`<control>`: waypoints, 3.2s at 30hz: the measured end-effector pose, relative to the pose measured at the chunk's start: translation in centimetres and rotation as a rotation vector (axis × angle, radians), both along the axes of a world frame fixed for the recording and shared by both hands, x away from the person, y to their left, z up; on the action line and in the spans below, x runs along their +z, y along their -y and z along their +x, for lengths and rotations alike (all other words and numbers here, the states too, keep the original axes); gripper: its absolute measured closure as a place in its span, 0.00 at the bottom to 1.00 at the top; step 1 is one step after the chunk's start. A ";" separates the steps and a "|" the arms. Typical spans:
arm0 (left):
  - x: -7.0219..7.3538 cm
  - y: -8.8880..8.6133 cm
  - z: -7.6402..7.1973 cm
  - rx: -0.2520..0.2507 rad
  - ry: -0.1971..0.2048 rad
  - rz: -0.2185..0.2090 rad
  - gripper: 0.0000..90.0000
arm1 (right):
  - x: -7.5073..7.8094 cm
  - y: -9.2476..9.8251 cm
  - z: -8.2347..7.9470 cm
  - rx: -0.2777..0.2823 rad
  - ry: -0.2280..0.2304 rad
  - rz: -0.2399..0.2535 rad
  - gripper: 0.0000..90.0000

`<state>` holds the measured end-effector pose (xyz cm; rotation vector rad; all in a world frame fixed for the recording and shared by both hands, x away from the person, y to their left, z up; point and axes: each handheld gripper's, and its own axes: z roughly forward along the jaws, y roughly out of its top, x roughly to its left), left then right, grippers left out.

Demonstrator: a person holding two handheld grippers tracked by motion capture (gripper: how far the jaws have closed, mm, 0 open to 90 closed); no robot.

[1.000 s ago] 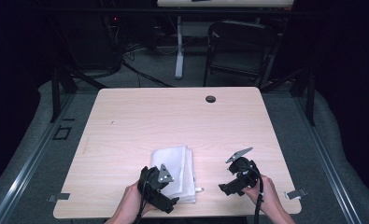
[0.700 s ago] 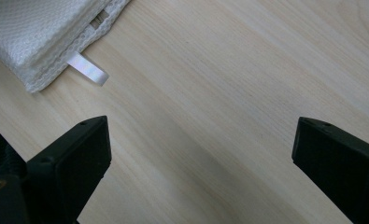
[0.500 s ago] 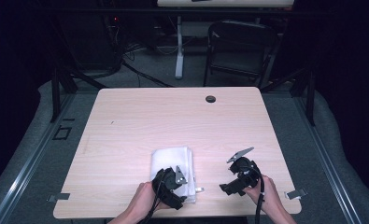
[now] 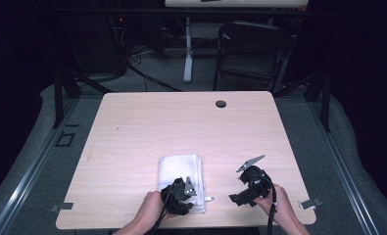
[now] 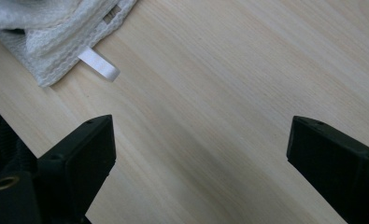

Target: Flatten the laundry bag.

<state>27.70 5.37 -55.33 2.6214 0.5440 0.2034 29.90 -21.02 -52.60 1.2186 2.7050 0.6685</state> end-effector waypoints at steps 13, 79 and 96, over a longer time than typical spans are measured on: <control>-0.2 -1.4 1.4 0.058 -0.081 -0.094 0.94 | 0.4 -2.6 -0.9 0.123 0.016 0.053 0.39; 2.1 -4.3 2.0 0.156 -0.026 -0.242 0.95 | -3.2 -10.6 -1.7 0.298 0.035 0.051 1.00; 5.0 -8.8 0.9 0.266 0.066 -0.269 0.95 | -3.1 -10.7 -1.7 0.298 0.035 0.039 1.00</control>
